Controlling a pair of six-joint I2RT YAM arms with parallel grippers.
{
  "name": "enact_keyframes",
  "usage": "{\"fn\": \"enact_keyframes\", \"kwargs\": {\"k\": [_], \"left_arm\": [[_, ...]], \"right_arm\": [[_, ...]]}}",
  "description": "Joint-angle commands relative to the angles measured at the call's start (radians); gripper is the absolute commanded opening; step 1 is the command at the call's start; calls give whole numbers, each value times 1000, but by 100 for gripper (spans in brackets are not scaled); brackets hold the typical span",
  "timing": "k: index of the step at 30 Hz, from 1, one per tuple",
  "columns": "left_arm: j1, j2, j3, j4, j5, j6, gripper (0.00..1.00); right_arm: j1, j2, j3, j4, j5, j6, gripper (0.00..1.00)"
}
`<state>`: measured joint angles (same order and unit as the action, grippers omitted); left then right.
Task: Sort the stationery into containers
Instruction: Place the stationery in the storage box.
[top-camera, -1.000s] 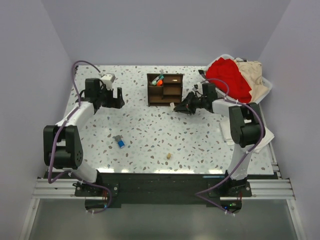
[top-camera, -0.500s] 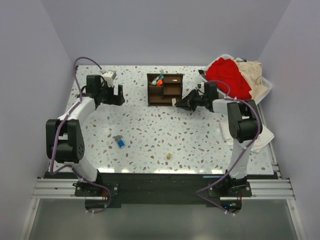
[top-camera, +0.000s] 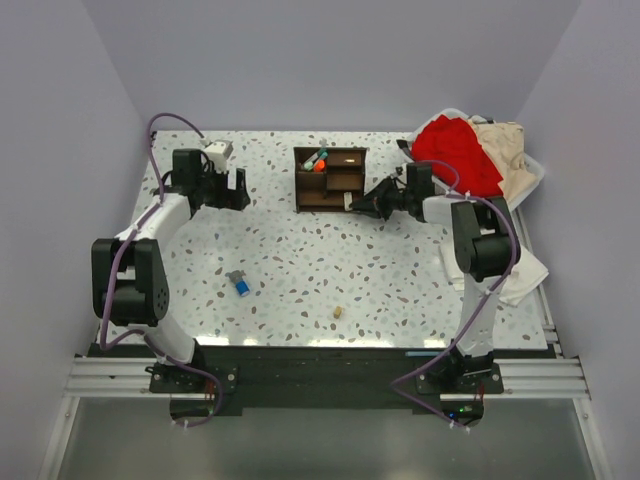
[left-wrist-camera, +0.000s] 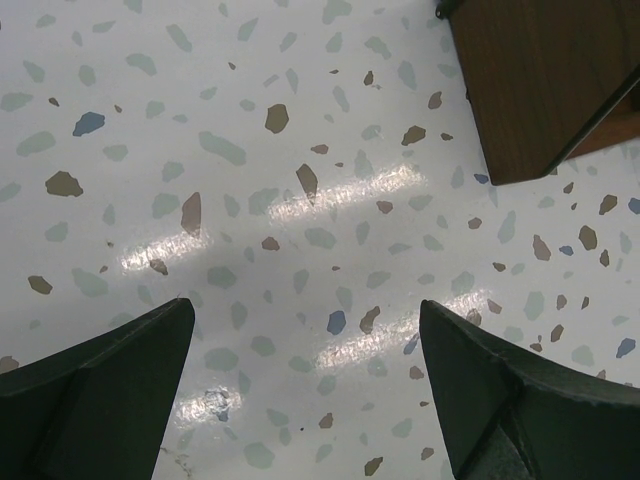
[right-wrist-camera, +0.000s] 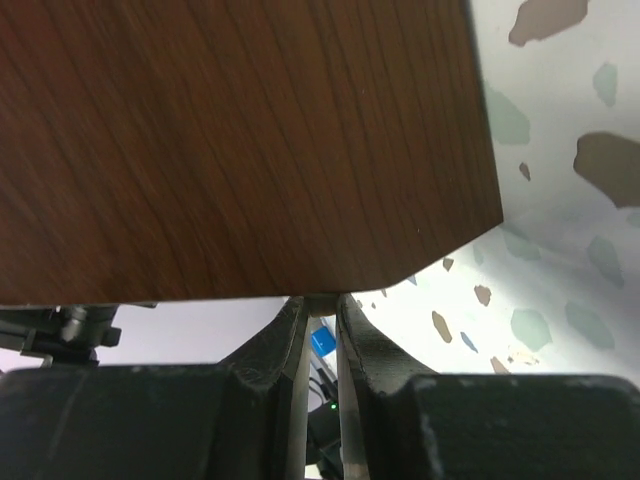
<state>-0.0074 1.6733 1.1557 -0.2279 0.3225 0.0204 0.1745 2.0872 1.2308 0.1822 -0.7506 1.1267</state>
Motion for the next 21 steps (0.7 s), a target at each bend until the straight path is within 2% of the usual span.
{"fn": "enact_keyframes", "kwargs": {"k": [1,11,13,16,21], "left_arm": [[7,-15,13,10,24,10,100],[7,-9,10,13,32,4,99],[7,-7,15,15,33,4,99],[7,-6,19,15,32,4,99],[6,-7,21,15,32,4,99]], "right_arm": [[2,22,58,26,36,15,0],[8,46,119,42,73,35,1],[7,53,125,42,74,31,22],[10,50,121,36,77,33,38],[11,42,105,39,74,31,44]]}}
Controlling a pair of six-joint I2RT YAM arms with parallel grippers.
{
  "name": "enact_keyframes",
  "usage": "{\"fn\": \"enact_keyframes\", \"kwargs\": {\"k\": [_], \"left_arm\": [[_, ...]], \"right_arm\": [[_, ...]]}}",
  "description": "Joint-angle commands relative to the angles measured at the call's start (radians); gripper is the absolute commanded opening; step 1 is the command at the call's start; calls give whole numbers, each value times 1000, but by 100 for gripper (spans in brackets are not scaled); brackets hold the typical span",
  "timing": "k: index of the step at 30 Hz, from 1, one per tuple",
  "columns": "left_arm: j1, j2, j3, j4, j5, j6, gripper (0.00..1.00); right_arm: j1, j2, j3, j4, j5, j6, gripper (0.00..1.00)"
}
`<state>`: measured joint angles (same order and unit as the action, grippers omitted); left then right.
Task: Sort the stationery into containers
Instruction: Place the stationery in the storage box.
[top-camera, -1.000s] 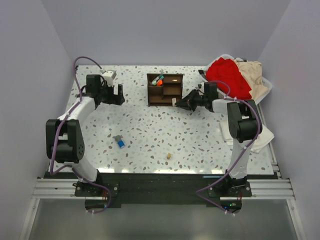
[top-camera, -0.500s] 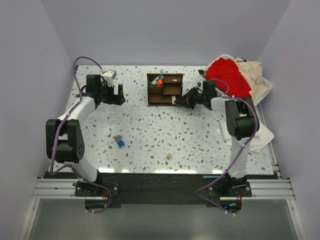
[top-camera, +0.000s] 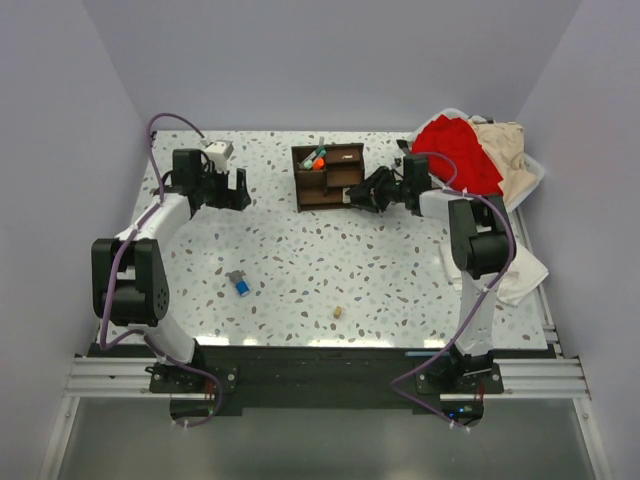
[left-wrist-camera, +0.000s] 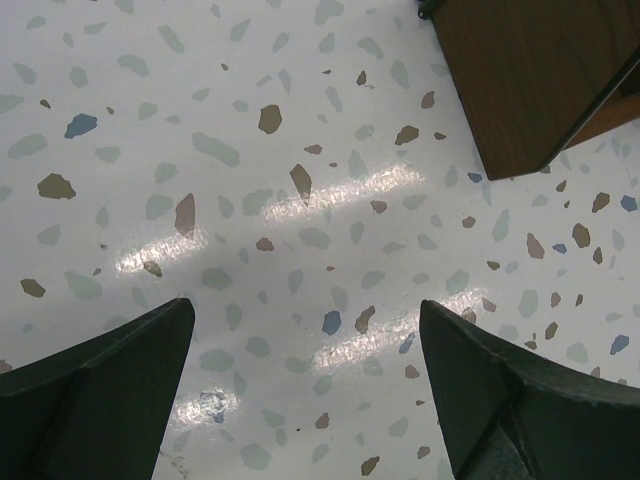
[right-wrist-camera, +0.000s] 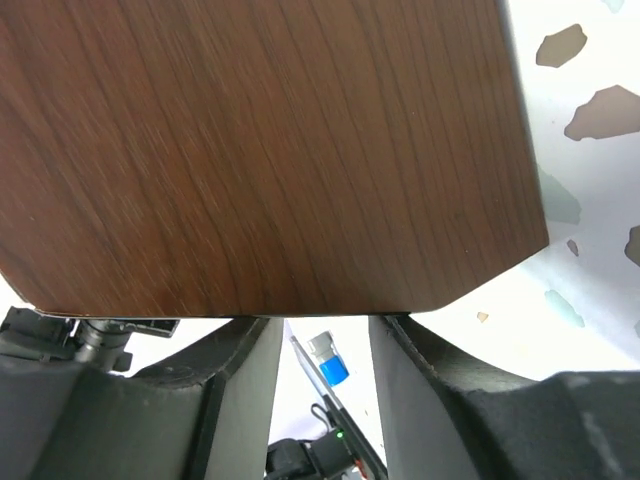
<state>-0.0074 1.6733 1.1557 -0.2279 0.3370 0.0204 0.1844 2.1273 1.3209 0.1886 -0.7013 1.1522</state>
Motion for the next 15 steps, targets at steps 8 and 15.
{"fn": "enact_keyframes", "kwargs": {"k": [8,15], "left_arm": [[6,-17,26,6,14,6,100],[6,-29,15,18,2,4,100]], "right_arm": [[-10,-96,-43,-32,-32,-68,47],[-20,-148,-54,-107,-95,-273,11]]}}
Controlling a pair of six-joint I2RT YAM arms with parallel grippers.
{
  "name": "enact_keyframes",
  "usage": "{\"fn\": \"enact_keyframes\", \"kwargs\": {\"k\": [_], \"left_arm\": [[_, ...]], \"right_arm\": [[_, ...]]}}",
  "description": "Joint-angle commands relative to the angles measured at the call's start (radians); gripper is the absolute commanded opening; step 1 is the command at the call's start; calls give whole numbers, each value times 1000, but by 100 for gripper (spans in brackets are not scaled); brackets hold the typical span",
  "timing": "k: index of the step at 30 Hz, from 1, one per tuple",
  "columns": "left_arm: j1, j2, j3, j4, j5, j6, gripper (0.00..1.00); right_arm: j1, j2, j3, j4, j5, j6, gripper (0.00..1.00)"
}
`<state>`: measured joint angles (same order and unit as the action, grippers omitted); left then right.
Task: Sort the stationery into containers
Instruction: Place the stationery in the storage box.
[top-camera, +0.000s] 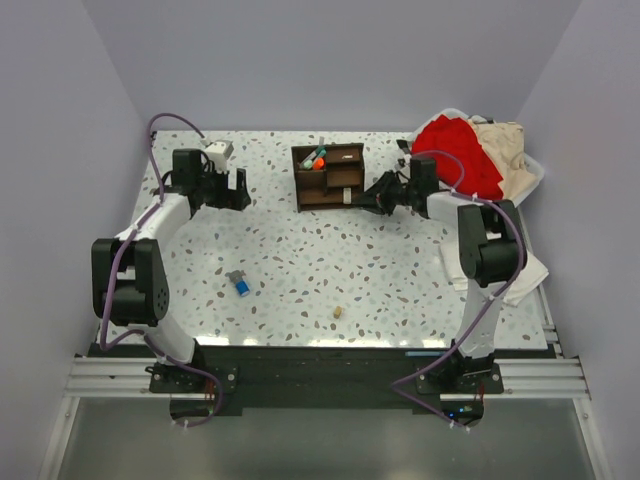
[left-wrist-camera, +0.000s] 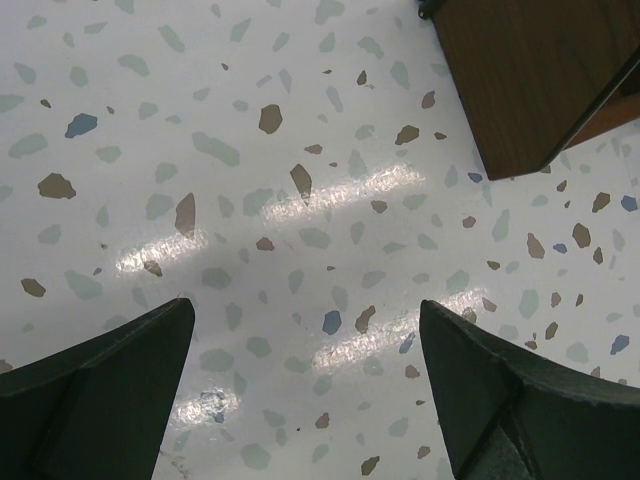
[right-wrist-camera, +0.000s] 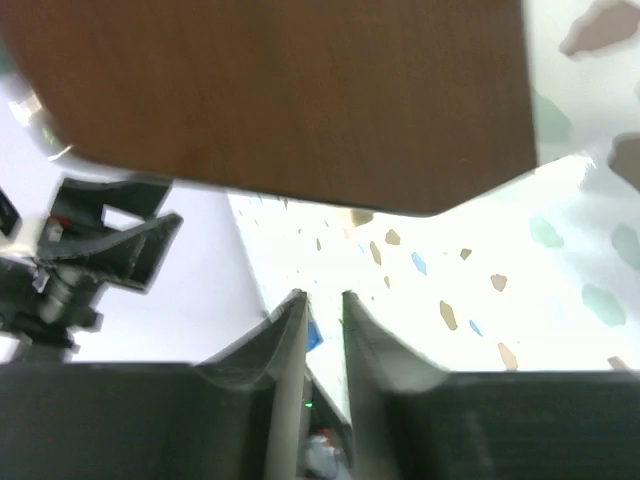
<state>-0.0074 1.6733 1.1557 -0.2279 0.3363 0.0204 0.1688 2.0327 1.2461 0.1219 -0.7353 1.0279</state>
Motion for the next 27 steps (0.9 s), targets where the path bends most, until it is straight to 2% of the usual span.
{"fn": "enact_keyframes", "kwargs": {"k": [1,8,20,27], "left_arm": [[6,-30,13,19,6,1,100],[6,-40,-4,18,7,1,100],[6,-35,-4,25,-10,7,100],[6,-20,7,21,-19,9,100]], "right_arm": [[-2,-42,36,-45,-61,-201,0],[9,37,196,-113,-9,-299,0],[77,21,154,-237,63,-348,0],[77,67,217,-269,108,-367,0]]}}
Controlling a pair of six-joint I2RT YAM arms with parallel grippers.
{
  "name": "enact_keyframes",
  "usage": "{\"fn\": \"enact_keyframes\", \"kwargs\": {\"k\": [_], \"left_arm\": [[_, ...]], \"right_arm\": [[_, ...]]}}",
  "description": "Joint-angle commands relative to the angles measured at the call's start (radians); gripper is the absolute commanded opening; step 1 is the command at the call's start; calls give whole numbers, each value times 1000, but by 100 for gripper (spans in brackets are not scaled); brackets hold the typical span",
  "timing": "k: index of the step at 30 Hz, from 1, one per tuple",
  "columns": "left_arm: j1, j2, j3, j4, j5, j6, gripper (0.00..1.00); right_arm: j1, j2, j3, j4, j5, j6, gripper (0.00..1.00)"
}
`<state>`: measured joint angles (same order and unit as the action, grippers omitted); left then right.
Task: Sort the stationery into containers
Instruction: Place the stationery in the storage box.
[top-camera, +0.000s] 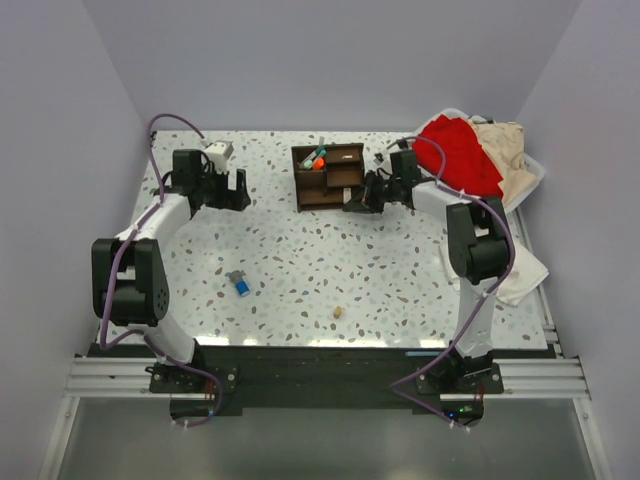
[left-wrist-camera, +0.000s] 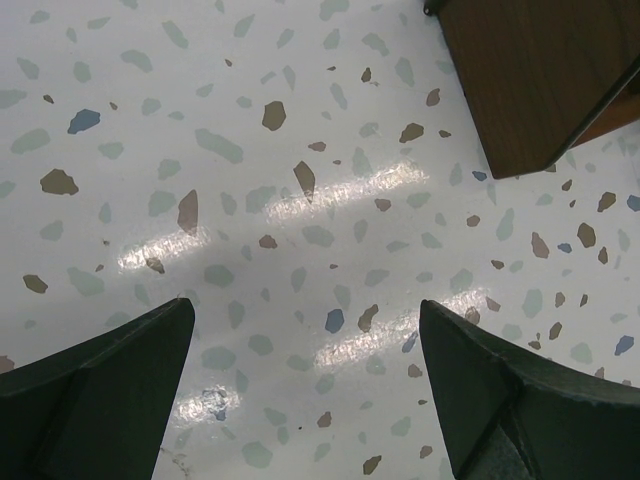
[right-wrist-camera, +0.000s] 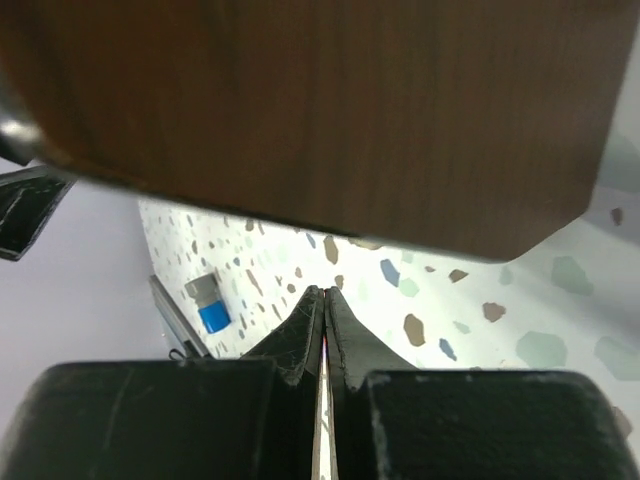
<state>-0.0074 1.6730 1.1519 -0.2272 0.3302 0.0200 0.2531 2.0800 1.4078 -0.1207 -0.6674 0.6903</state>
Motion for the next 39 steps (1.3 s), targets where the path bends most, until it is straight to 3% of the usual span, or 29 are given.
{"fn": "enact_keyframes", "kwargs": {"k": [1,17,39], "left_arm": [[6,-19,12,20,-14,11,100],[6,19,40,17,-13,9,100],[6,17,34,25,-2,-3,100]], "right_arm": [[-6,31,62,-28,45,-31,0],[-5,66,143,33,109,46,0],[-29,14,154,-108,230,-54,0]]}}
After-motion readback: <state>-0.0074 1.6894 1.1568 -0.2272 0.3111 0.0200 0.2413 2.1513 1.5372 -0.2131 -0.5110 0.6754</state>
